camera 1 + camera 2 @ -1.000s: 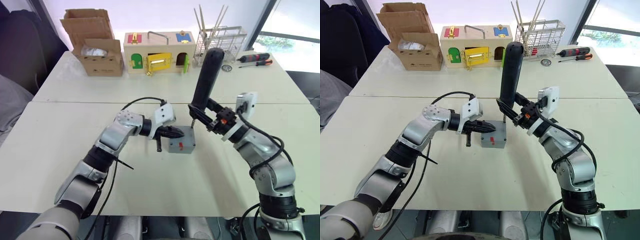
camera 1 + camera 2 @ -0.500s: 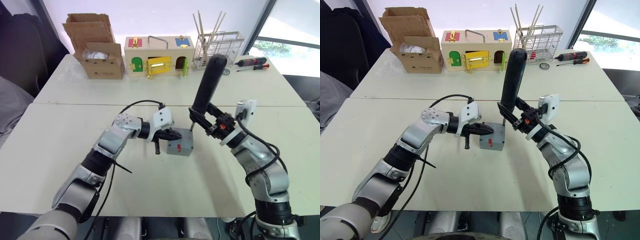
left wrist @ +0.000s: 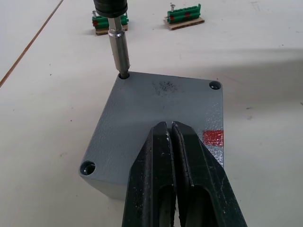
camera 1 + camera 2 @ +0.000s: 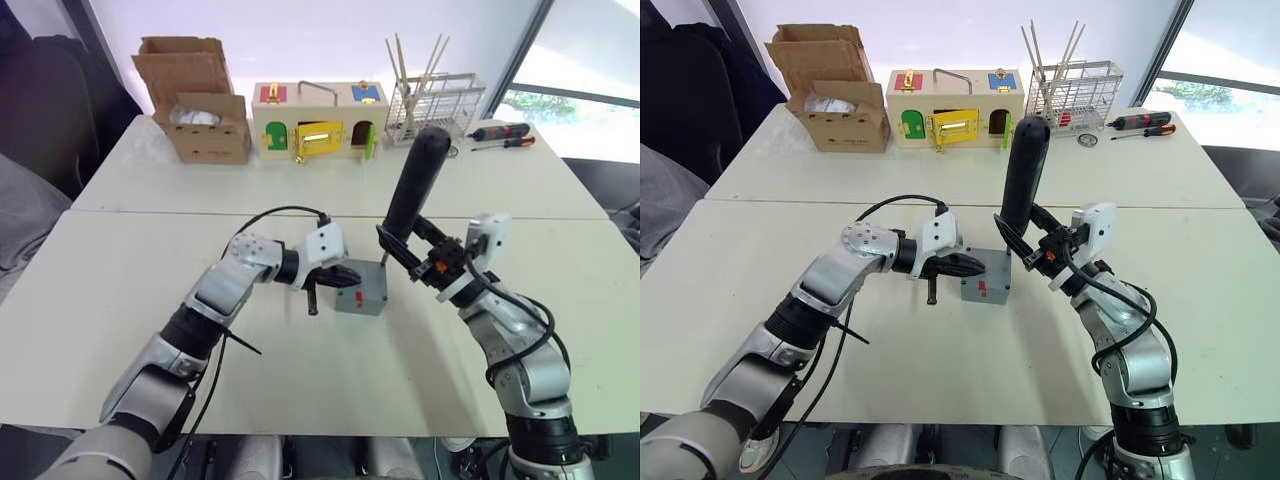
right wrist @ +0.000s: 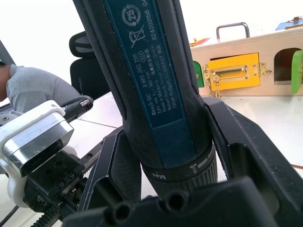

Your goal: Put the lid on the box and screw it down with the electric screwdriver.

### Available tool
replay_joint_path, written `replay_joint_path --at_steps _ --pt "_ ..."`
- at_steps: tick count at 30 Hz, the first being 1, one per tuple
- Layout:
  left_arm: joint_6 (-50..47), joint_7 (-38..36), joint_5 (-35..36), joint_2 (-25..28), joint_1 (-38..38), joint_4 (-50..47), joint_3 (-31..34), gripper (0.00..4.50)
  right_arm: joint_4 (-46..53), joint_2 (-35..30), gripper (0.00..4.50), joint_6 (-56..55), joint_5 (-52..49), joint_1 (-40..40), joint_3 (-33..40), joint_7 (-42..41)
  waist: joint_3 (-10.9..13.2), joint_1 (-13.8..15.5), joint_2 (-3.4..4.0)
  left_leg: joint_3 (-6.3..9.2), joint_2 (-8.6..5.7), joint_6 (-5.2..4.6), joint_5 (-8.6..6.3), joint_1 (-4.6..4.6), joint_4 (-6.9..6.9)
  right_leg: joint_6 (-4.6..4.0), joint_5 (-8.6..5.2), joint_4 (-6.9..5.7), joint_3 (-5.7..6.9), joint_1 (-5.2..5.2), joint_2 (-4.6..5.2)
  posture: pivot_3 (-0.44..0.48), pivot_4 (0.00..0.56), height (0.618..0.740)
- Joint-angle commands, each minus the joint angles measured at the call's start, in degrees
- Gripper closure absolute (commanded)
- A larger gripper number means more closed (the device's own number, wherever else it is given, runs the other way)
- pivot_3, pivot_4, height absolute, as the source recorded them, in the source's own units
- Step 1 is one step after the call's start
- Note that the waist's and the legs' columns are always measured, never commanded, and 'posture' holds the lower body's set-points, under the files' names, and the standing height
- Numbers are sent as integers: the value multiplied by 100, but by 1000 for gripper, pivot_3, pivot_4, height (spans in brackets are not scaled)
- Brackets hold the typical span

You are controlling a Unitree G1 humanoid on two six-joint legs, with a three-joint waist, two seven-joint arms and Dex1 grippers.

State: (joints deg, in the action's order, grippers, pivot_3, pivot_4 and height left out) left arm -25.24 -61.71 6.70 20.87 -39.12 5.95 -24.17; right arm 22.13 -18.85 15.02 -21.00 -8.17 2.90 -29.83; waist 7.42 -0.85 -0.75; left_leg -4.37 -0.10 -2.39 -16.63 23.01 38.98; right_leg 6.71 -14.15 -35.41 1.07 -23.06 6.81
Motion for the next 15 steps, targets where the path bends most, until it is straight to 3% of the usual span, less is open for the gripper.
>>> replay_joint_path --at_steps 1,15 --pt "-207 -59 -401 124 274 286 -529 4401 -277 150 2689 106 -54 69 -113 58 -3 0 0 0 0 1 -1 0 -1 -1 0 2 -6 1 2 0 150 729" --pt "-234 -36 -454 86 339 268 -536 4401 -555 371 2689 25 -165 63 86 251 -41 1 -7 0 -4 32 -20 -69 -70 -21 -11 39 -11 32 21 0 150 729"
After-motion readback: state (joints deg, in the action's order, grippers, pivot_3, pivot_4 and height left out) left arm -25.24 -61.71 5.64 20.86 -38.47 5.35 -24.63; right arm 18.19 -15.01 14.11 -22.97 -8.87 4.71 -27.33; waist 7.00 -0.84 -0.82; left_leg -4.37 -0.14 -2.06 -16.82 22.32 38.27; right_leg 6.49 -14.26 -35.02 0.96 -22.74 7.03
